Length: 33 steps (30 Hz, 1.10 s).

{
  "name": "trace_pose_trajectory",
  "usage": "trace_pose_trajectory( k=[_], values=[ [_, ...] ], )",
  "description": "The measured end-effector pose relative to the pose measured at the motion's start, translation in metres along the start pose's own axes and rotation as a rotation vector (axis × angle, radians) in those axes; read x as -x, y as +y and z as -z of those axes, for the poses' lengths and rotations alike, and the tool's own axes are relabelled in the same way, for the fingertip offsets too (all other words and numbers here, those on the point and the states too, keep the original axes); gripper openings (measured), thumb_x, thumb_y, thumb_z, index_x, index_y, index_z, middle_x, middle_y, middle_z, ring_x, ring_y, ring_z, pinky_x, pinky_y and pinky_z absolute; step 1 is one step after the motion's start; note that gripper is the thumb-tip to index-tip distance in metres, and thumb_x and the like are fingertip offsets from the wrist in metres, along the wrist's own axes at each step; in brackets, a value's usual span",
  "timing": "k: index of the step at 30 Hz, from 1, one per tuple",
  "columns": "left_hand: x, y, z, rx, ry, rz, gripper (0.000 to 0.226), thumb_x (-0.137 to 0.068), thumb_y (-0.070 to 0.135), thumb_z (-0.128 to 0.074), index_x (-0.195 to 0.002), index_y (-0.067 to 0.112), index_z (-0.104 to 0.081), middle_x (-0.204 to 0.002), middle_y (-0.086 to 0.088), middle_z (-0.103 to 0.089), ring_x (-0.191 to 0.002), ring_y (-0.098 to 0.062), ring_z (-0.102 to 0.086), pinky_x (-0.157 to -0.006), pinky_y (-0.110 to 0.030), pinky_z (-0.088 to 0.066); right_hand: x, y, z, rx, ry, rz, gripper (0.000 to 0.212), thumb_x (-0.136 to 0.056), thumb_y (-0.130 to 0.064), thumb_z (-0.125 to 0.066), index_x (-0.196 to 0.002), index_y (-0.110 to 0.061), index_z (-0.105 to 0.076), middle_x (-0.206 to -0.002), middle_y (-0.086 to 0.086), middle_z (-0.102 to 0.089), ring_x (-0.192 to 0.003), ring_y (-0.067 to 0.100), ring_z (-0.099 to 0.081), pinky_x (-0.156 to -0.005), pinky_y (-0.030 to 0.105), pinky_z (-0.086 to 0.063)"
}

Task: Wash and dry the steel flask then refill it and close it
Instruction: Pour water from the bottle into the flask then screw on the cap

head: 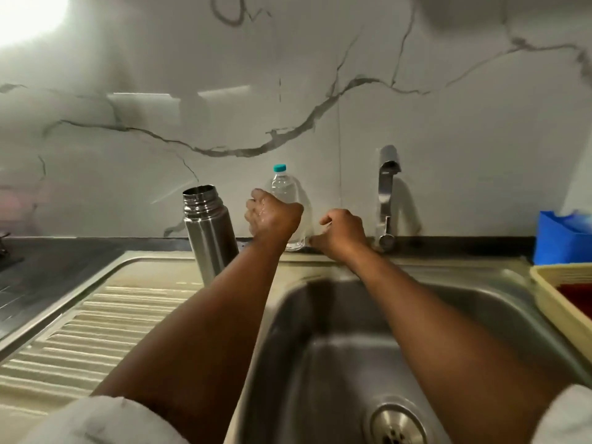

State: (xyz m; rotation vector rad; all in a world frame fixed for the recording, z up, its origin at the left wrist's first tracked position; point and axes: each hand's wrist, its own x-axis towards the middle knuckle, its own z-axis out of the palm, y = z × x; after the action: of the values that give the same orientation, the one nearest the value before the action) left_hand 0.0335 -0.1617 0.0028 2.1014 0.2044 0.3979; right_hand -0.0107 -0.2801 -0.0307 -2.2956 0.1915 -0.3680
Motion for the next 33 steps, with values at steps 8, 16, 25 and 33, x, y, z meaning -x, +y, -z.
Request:
trace_pose_trajectory(
  k=[8,16,25,33],
  values=[
    [-0.054,-0.002,-0.025,0.233,-0.054,0.011,0.084,-0.072,0.041,-0.093,-0.139,0.017,-0.047,-0.119,-0.004,-0.058,-0.113,-0.025,-0.06,-0.098,-0.042,-0.055,-0.067,0.009,-0.065,-0.217,0.023,0.074,0.075,-0.076,-0.03,-0.091,-0.141,-0.017,-0.055,-0.134,0.002,-0.066,-0.123,0.022,-0.063,-0.103,0.035,-0.053],
    [-0.026,-0.006,-0.02,0.093,0.026,-0.206,0.063,-0.071,0.032,-0.096,-0.125,0.023,-0.065,-0.105,0.009,-0.062,-0.102,-0.015,-0.064,-0.09,-0.032,-0.056,-0.051,0.012,-0.053,-0.246,0.033,0.106,0.071,-0.071,-0.032,-0.094,-0.13,-0.023,-0.057,-0.106,-0.01,-0.063,-0.103,0.014,-0.063,-0.088,0.026,-0.052],
    [0.11,-0.005,0.053,0.318,-0.301,-0.299,0.052,-0.064,0.027,-0.101,-0.107,0.027,-0.073,-0.09,0.012,-0.079,-0.079,0.0,-0.076,-0.073,-0.023,-0.061,0.087,0.033,0.031,-0.53,-0.255,0.122,0.067,-0.061,-0.013,-0.1,-0.12,-0.015,-0.068,-0.108,0.004,-0.079,-0.102,0.02,-0.076,-0.097,0.049,-0.059],
    [0.184,-0.043,0.063,0.293,-0.535,-0.445,0.061,-0.064,0.035,-0.1,-0.117,0.024,-0.074,-0.109,0.01,-0.079,-0.106,-0.005,-0.073,-0.103,-0.043,-0.058,0.188,0.06,0.034,-0.649,-0.317,0.072,0.057,-0.068,0.0,-0.092,-0.12,-0.007,-0.071,-0.112,0.013,-0.077,-0.107,0.028,-0.074,-0.098,0.05,-0.058]
  ],
)
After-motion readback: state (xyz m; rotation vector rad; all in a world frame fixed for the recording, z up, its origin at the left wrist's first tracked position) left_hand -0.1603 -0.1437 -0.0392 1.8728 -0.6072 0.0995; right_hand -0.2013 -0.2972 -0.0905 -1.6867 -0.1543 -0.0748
